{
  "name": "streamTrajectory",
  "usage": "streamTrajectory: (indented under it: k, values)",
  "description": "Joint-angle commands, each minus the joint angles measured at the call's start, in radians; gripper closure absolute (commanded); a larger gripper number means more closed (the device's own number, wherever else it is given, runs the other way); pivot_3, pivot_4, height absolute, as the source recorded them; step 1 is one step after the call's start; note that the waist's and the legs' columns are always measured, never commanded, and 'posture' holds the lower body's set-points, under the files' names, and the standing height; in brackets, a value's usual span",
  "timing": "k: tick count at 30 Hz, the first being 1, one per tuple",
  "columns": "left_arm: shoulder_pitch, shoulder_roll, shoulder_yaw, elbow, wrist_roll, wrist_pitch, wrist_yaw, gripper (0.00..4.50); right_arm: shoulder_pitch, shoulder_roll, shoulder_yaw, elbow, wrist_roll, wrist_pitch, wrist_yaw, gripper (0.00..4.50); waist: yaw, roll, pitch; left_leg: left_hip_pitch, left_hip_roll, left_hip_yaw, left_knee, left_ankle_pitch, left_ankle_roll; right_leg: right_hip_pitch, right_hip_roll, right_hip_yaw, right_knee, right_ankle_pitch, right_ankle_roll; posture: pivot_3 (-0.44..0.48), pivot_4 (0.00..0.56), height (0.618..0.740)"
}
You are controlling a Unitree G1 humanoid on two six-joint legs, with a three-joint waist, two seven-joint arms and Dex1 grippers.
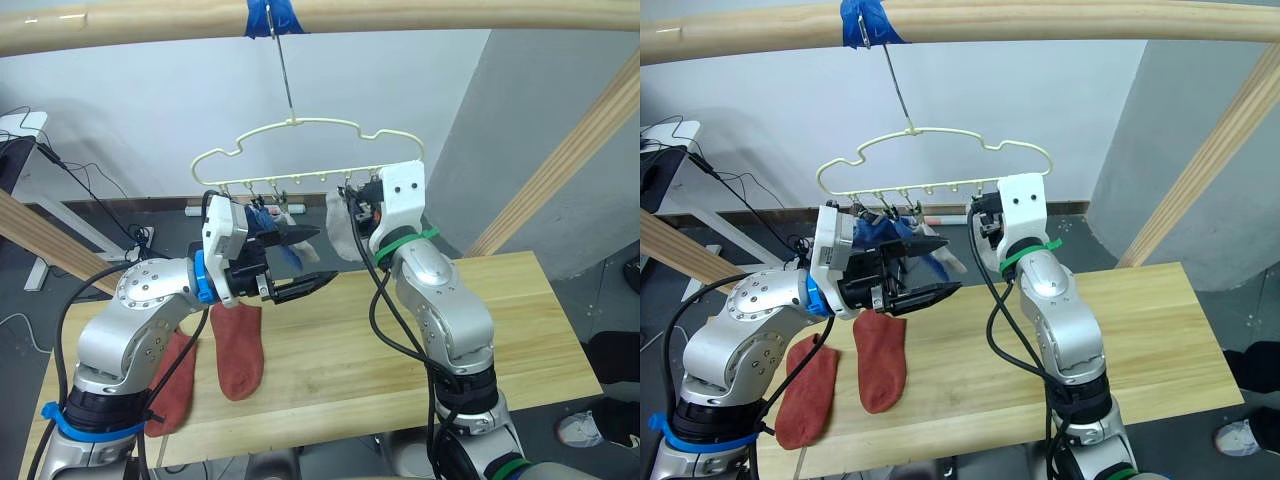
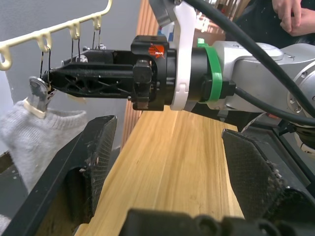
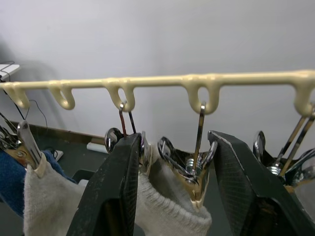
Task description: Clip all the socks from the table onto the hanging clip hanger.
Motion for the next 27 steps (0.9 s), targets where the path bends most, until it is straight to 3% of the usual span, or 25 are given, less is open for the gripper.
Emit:
streamTrajectory:
  k: [1, 10, 21, 27]
  values:
    - [0.001, 0.003, 0.005, -0.019, 0.004, -0.018, 0.000, 0.72, -0.022, 0.009, -0.001, -0.016, 0.016, -0.033, 0.009, 2.26, 0.000, 0.000, 0.000, 0.000, 0.000, 0.000, 0.000, 0.000, 0.000, 0.000, 0.000, 0.000, 0.000, 0.000, 0.000, -0.207, 0.246, 0.740]
    - [0.006, 0.006, 0.010, -0.024, 0.002, -0.017, -0.001, 0.72, 0.008, -0.019, -0.006, -0.080, 0.027, -0.011, 0.041, 2.26, 0.001, 0.000, 0.000, 0.000, 0.000, 0.000, 0.000, 0.000, 0.000, 0.000, 0.000, 0.000, 0.000, 0.000, 0.000, -0.207, 0.246, 0.740]
    - [0.007, 0.005, 0.016, -0.024, -0.013, -0.005, -0.001, 0.72, 0.145, -0.205, -0.005, -0.263, 0.097, 0.054, 0.182, 2.26, 0.002, 0.000, 0.000, 0.000, 0.000, 0.000, 0.001, 0.000, 0.000, 0.000, 0.000, 0.000, 0.000, 0.000, 0.000, -0.211, 0.247, 0.740]
    - [0.009, 0.006, 0.016, -0.028, -0.011, -0.004, 0.002, 0.72, 0.163, -0.250, 0.019, -0.271, 0.077, 0.075, 0.171, 2.26, 0.001, 0.000, 0.000, 0.000, 0.000, 0.000, 0.001, 0.000, 0.000, 0.000, 0.000, 0.000, 0.001, 0.000, 0.000, -0.213, 0.253, 0.740]
